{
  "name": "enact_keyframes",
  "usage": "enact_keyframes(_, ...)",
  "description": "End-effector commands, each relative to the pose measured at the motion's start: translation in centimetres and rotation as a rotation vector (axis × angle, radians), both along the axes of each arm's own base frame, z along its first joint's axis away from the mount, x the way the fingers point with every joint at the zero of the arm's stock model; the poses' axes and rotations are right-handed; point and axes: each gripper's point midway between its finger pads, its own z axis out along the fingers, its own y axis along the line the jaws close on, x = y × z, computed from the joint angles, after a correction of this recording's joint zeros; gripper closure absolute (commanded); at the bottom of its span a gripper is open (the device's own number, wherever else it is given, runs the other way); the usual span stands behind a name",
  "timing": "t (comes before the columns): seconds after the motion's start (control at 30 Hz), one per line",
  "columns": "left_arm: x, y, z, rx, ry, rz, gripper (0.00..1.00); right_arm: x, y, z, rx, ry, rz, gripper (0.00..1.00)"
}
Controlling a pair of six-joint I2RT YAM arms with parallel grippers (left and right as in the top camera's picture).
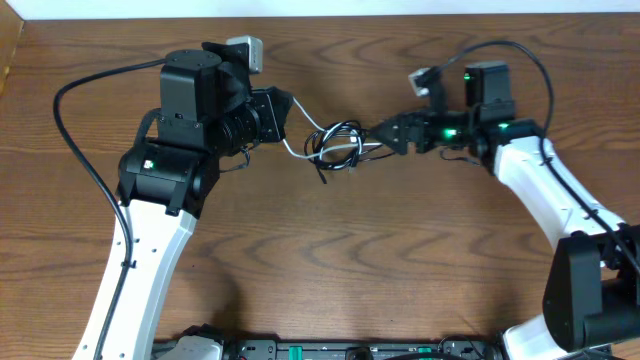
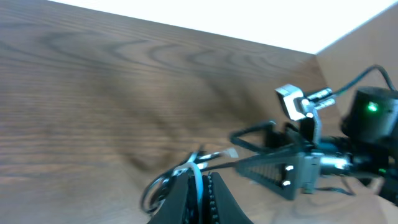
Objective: Untangle cables
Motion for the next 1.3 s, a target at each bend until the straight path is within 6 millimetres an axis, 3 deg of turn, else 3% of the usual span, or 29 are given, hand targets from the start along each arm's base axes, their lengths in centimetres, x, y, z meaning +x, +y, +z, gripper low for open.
enact_keyframes(0.0, -0.8, -1.7, 1.1, -0.068, -0.007, -0.100, 0.93, -0.9, 3.4, 1.2, 0.038, -0.094, 0.119, 0.11)
enact_keyframes(0.3, -2.0, -3.6, 2.5, -0.171, -0.005, -0.212, 0.92, -2.3, 8.3, 0.9, 0.057, -0.173, 0.234, 0.12)
enact_keyframes(0.6, -2.8, -5.0, 4.3, -0.272, -0.011, -0.287, 0.93, -3.1, 10.1, 1.3, 0.060, -0.236, 0.278, 0.12)
enact_keyframes(0.67, -2.7, -4.9, 4.4, -0.282, -0.003, -0.280, 0.93, -3.1, 10.1, 1.1, 0.054, -0.227, 0.276, 0.18)
enact_keyframes(0.7, -2.7, -4.9, 4.5, -0.285, -0.006, -0.280, 0.93, -3.1, 10.0, 0.9, 0.049, -0.220, 0.273, 0.28)
enact_keyframes(0.77, -2.5, -4.5, 4.5, -0.286, -0.006, -0.269, 0.93, -2.9, 9.5, 0.2, 0.022, -0.195, 0.250, 0.69)
enact_keyframes(0.8, -2.4, -4.4, 4.5, -0.286, -0.007, -0.263, 0.92, -2.7, 9.2, -0.2, 0.006, -0.178, 0.234, 0.80)
enact_keyframes(0.83, -2.3, -4.1, 4.4, -0.286, -0.005, -0.257, 0.93, -2.6, 8.7, -0.6, -0.007, -0.157, 0.216, 0.97)
enact_keyframes(1.07, -1.1, -0.7, 2.2, -0.194, 0.027, -0.136, 0.93, -0.8, 3.8, -2.7, -0.044, 0.066, 0.025, 0.99)
enact_keyframes(1.27, -0.2, 4.3, -1.0, -0.044, 0.095, 0.057, 0.93, -0.6, -3.1, -7.8, -0.275, 0.330, -0.298, 0.99)
